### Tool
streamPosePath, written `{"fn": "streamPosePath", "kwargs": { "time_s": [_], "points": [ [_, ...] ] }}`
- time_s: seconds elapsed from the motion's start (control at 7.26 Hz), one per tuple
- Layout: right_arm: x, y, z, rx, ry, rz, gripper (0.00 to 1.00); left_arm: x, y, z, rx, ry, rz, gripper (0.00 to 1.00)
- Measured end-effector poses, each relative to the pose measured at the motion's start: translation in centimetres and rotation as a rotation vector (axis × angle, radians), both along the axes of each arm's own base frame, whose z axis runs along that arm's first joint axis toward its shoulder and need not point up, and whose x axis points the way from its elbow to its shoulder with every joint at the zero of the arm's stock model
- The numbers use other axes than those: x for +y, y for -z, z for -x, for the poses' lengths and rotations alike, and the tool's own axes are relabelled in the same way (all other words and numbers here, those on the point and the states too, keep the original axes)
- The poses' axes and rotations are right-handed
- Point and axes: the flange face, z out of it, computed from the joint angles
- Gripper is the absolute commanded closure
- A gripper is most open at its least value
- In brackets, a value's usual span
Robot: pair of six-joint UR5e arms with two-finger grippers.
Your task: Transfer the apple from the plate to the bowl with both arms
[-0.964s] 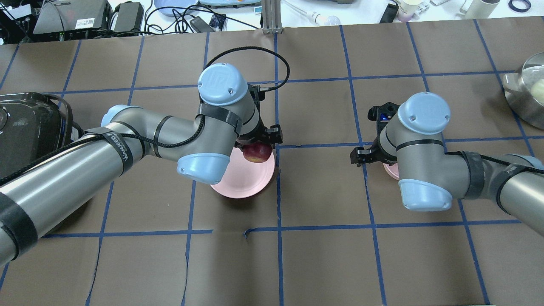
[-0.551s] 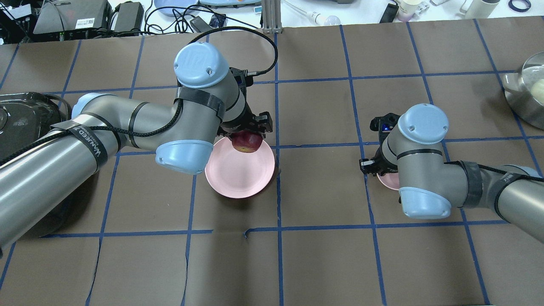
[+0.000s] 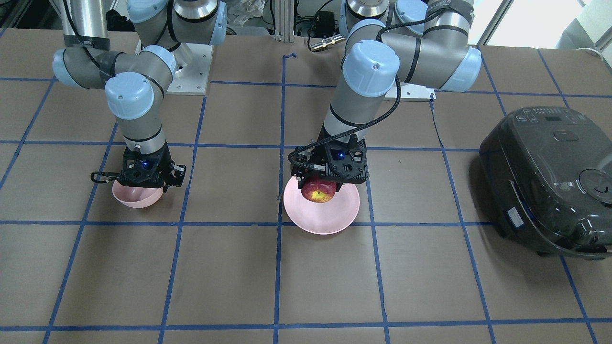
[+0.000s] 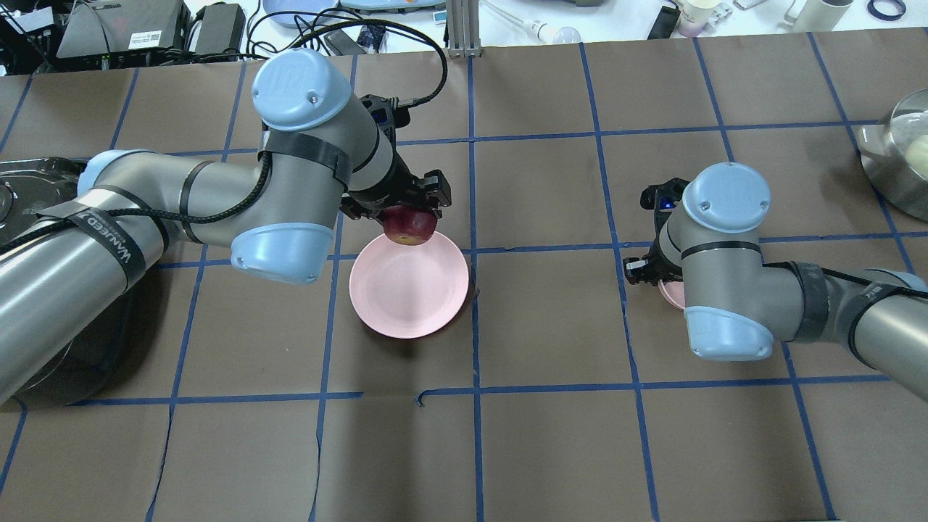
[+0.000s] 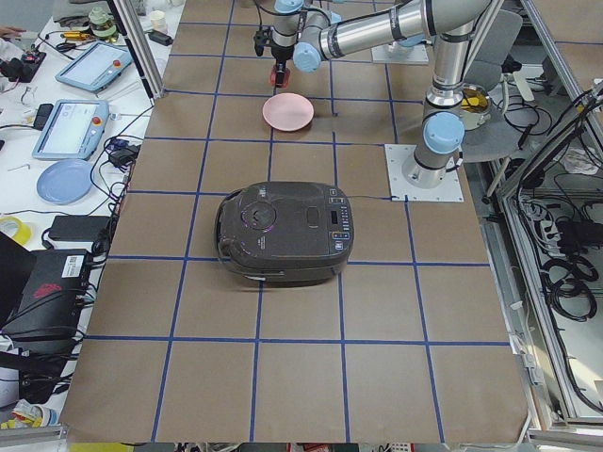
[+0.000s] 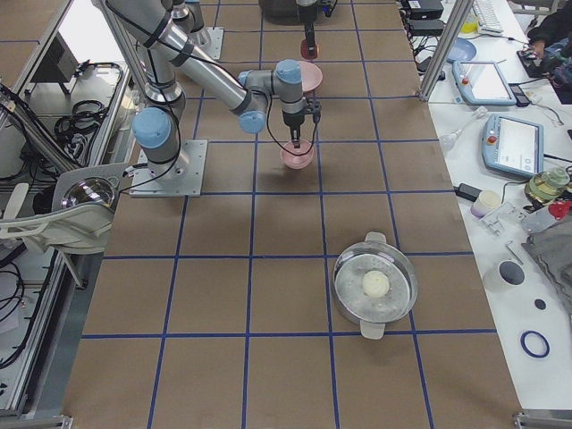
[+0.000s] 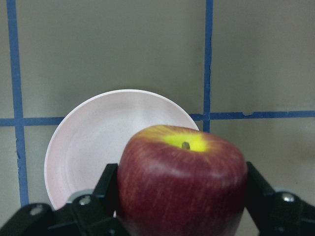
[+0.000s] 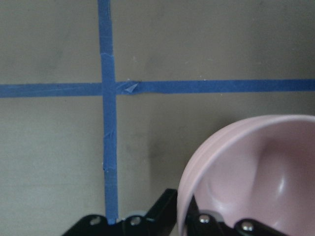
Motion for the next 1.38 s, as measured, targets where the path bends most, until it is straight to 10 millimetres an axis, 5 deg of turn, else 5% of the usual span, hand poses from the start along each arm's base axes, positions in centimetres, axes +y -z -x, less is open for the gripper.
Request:
{"fn": "streamPosePath", "kwargs": {
  "time_s": [0.41,0.96,1.24,1.38],
  "points": [
    [-1.9,-2.6,-3.2,-0.023,0.032,-0.052,1.0,-0.2,-2.1,-1.2,-0.054,0.008,-0.023,1.0],
    [-2.8,-3.0,-15.7,-0.013,0.003,-0.135,1.0,0.0,-3.0,-1.4,-0.073,0.006,-0.034,1.0],
    [-2.3,-1.8,-18.7,0.0,-0.035,-0.176,0.9,0.1,-2.8,-1.4,-0.075,0.006,-0.04,1.0],
    [-2.2,-1.2,-19.3,0.002,-0.046,-0.187,0.01,0.1,-2.9,-1.4,-0.075,0.007,-0.039,1.0]
  ]
}}
